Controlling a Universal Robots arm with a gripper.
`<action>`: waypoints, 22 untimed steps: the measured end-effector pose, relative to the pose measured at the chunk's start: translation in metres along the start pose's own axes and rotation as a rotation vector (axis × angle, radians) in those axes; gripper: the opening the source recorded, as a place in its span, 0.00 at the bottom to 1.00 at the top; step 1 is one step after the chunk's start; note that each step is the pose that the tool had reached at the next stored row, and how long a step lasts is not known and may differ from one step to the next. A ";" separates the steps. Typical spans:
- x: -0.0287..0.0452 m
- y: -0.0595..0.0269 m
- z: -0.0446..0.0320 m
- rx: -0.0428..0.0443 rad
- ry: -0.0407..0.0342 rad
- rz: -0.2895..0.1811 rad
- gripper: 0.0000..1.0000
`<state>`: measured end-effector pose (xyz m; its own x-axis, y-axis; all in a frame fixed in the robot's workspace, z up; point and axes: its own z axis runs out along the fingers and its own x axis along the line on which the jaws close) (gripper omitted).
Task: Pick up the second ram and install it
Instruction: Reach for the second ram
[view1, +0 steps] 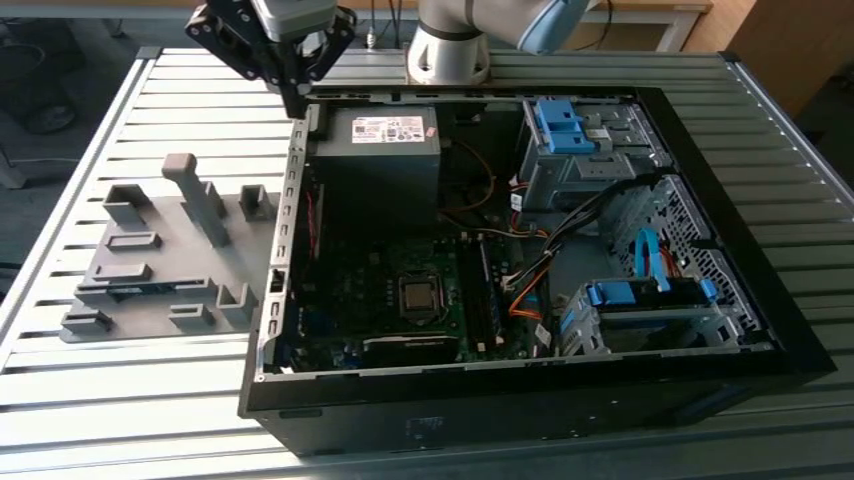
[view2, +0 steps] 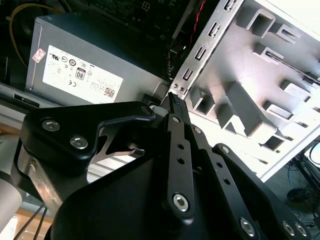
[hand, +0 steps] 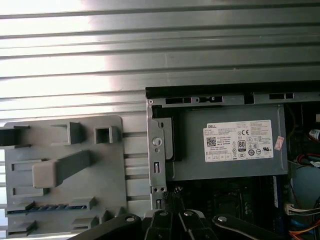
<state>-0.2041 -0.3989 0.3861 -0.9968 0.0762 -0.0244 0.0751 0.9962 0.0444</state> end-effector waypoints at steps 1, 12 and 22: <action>0.0006 0.0000 0.0001 0.0000 0.0001 0.000 0.11; 0.0130 -0.0011 0.0010 0.0001 0.0001 0.000 0.11; 0.0348 -0.0029 0.0019 0.0000 0.0009 0.000 0.11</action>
<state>-0.2389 -0.3991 0.3832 -0.9968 0.0761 -0.0235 0.0750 0.9962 0.0443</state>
